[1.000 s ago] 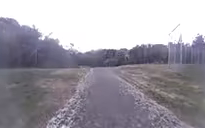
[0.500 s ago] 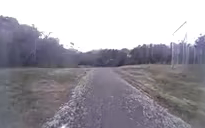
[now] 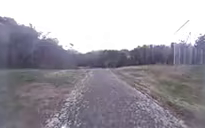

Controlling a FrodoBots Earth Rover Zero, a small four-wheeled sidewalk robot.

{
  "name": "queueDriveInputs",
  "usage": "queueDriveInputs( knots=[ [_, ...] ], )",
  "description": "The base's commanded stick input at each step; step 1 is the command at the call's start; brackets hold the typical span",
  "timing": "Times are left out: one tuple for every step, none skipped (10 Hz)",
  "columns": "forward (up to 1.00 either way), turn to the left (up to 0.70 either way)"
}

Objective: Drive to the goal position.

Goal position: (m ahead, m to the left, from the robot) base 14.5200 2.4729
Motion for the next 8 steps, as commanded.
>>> queueDriveInputs(
  knots=[
    [0.70, -0.04],
    [0.70, 0.00],
    [0.70, -0.04],
    [0.70, -0.08],
    [0.70, -0.06],
    [0.70, -0.02],
    [0.70, 0.00],
    [0.70, 0.00]
  ],
)
